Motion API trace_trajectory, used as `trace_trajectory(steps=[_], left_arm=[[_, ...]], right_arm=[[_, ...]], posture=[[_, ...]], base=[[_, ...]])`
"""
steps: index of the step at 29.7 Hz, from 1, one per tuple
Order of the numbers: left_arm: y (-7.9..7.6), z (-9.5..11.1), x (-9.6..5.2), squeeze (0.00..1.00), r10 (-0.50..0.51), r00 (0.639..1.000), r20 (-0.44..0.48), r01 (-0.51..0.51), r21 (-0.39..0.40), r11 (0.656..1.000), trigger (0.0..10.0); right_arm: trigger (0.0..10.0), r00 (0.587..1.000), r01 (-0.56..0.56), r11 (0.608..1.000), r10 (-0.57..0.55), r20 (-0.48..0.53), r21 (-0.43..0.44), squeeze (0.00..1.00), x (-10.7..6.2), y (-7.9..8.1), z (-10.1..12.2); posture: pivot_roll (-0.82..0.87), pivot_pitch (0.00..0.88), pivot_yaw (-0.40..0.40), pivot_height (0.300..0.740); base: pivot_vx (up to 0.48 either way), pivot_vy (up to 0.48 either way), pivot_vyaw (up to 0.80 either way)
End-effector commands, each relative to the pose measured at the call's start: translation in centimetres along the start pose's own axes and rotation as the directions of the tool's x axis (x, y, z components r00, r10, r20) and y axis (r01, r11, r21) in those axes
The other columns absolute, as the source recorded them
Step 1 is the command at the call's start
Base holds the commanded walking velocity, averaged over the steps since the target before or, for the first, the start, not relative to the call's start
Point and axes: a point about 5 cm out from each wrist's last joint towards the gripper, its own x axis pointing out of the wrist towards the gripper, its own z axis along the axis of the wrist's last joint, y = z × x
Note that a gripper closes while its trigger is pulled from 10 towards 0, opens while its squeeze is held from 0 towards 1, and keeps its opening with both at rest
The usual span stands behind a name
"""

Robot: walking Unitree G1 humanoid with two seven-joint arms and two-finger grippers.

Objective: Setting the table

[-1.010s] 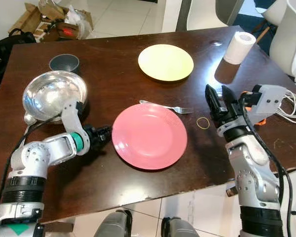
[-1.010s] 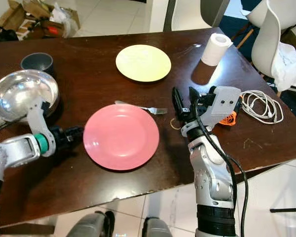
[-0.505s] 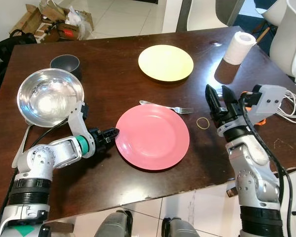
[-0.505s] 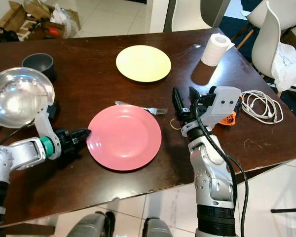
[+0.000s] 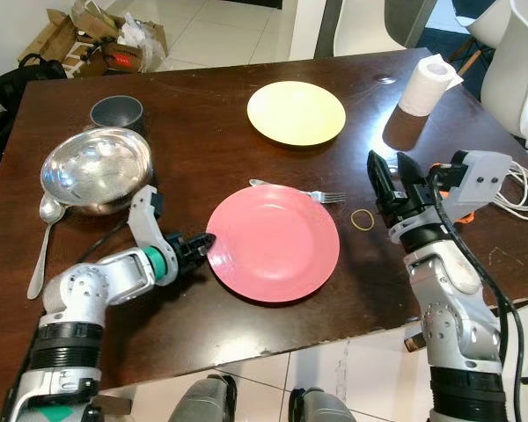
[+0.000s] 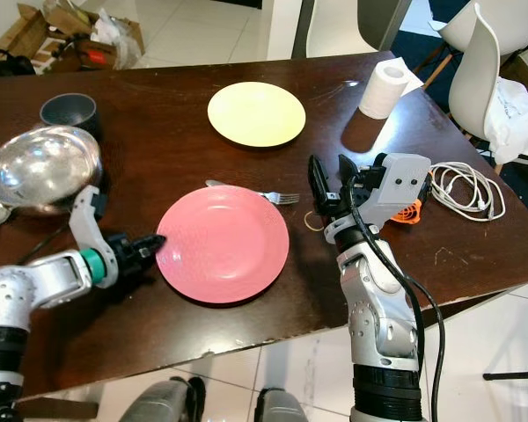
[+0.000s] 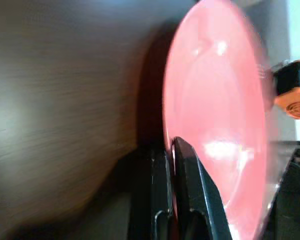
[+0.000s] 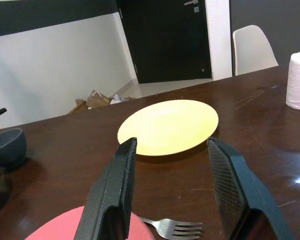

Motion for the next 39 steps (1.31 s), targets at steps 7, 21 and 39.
trace_trajectory(steps=[7, 21, 39], left_arm=[[2.6, -3.4, 0.6, 0.0, 0.136, 0.979, -0.151, -0.142, -0.03, 0.989, 0.0], [-4.7, 3.7, -2.3, 0.0, -0.247, 0.964, 0.101, 0.239, 0.08, 0.968, 10.0], [-8.8, 8.5, -3.1, 0.0, -0.364, 0.895, 0.257, 0.342, 0.128, 0.931, 10.0]], right_arm=[[10.0, 1.0, 0.002, 1.0, -0.002, 0.005, -0.01, 0.0, -0.1, -0.2, 0.3], [10.0, 1.0, 0.02, 1.0, -0.02, 0.014, -0.022, 0.0, -0.1, -0.9, 0.7], [10.0, 0.998, 0.041, 0.999, -0.04, 0.043, -0.016, 0.0, -0.3, -2.0, 1.7]], posture=[[0.08, 0.045, 0.039, 0.74], [0.09, 0.055, 0.04, 0.74], [0.09, 0.055, 0.041, 0.74]], base=[[0.0, 0.0, 0.0], [0.0, 0.0, 0.0], [0.0, 0.0, 0.0]])
